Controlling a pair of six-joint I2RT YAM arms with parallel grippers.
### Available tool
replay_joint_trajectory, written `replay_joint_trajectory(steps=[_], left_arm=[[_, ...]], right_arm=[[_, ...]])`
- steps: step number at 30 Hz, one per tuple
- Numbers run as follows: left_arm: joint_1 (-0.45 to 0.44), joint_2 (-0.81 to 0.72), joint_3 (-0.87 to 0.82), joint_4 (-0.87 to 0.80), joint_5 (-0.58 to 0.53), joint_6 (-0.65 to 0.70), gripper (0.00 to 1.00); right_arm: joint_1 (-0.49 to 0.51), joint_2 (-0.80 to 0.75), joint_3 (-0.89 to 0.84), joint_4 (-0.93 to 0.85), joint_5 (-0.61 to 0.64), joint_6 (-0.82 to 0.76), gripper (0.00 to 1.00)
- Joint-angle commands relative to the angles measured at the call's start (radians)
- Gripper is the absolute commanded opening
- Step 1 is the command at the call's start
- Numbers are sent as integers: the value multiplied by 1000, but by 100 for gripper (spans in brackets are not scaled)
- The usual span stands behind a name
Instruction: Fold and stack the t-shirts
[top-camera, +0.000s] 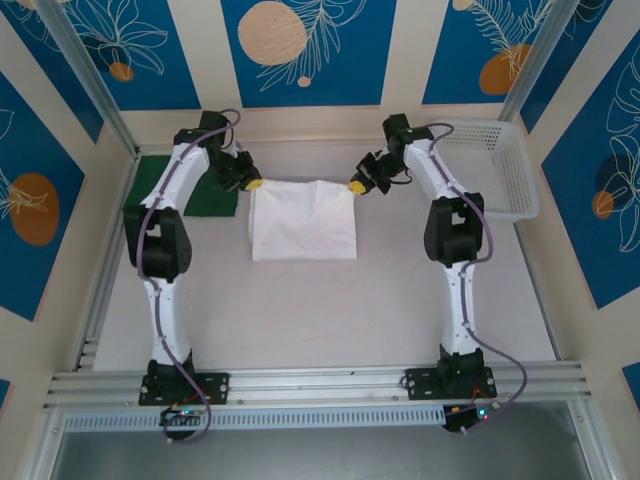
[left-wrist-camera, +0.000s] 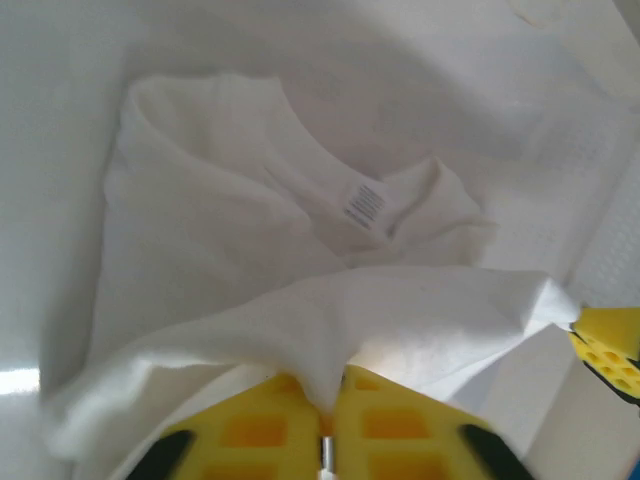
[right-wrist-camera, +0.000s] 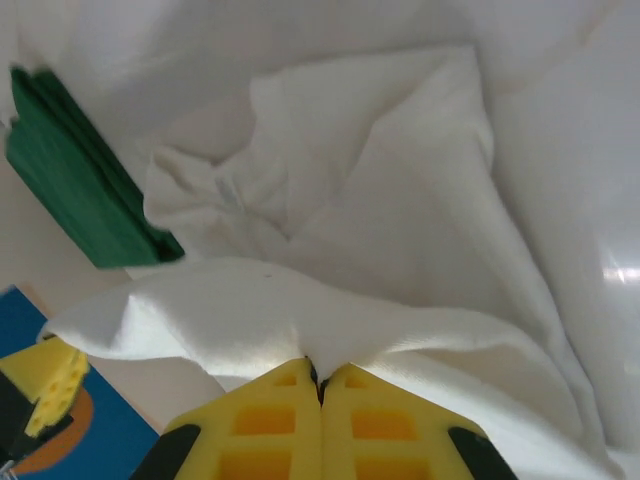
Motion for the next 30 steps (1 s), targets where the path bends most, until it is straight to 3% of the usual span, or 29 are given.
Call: replay_joint_trajectory(steps=[1, 2, 3, 5, 7, 11, 17, 19, 22, 24, 25, 26, 30], left_arm=[[33, 154, 182, -59, -21, -87, 32], [42, 200, 240, -76, -4, -112, 38], [51, 243, 305, -106, 2, -142, 42], [57, 253, 374, -128, -50, -153, 56], [59, 212, 363, -107, -86, -143, 62], [42, 99, 249, -86, -142, -101, 61], [-73, -50, -45, -22, -107, 13, 58], [-108, -76, -141, 5, -65, 41, 59], [-130, -119, -263, 17, -107, 79, 67], [-122, -136, -301, 12, -149, 113, 72], [-114, -139, -304, 6, -178, 143, 85], [-107, -136, -303, 7, -198, 174, 89], [-87, -79, -250, 3, -216, 271, 90]], right_arm=[[-24, 195, 249, -102, -104, 112, 26], [-32, 239, 299, -104, -117, 145, 68], [-41, 261, 332, -94, -138, 179, 100], [-59, 264, 347, -59, -153, 208, 99], [-69, 217, 330, -66, -104, 178, 99], [-57, 17, 71, 32, -56, 92, 95], [27, -234, -294, 209, -26, 6, 77], [50, -249, -348, 243, -54, 4, 75], [80, -221, -361, 214, -59, -23, 74], [99, -214, -363, 197, -16, -57, 79], [109, -216, -375, 205, 15, -77, 84], [119, -215, -386, 214, 38, -98, 86], [126, -171, -374, 202, 48, -119, 86]])
